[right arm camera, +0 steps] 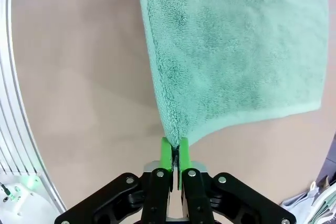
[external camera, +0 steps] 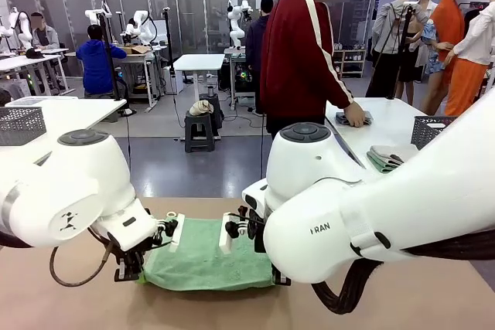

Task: Fold the towels and place them in the basket.
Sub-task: When a person lays out a Towel with hook on the table, fold it in half twice.

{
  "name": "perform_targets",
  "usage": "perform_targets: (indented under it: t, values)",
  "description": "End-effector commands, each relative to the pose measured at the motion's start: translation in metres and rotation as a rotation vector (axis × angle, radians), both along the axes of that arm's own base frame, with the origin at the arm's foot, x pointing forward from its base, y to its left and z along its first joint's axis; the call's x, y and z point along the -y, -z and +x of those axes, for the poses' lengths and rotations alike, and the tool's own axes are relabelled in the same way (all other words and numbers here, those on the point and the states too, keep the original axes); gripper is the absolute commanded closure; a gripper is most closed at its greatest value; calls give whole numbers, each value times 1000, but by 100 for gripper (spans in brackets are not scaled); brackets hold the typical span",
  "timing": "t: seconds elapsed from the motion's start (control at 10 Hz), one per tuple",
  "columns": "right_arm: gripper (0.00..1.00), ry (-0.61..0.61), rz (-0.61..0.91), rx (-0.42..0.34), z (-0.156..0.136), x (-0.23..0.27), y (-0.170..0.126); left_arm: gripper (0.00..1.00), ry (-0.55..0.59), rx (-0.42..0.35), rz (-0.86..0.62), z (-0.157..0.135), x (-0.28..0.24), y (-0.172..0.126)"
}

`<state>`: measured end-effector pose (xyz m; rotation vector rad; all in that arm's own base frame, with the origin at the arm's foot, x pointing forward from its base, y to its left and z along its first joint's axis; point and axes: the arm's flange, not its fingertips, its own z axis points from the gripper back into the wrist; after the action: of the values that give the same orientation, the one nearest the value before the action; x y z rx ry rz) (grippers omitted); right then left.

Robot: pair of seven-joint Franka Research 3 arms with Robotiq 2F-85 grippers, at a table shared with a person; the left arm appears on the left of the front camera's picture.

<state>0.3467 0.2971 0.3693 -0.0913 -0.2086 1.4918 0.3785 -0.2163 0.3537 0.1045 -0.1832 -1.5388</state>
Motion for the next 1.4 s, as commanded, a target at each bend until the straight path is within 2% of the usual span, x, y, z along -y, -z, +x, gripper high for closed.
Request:
perform_targets:
  t: [0.0, 0.5, 0.6, 0.9, 1.3]
  values:
    - [100, -7, 1, -8, 0, 0, -3, 100, -26, -12, 7, 1, -2, -5]
    - [100, 0, 0, 0, 0, 0, 0, 100, 0, 0, 0, 0, 0, 0]
    - [94, -2, 0, 0, 0, -1, 0, 93, 0, -1, -2, 0, 0, 0]
    - [94, 9, -8, -29, 39, -2, -6, 93, 32, -61, 24, 33, 5, -8]
    - [94, 33, -21, -77, 95, -11, 2, 93, 42, -91, 45, 87, 19, -19]
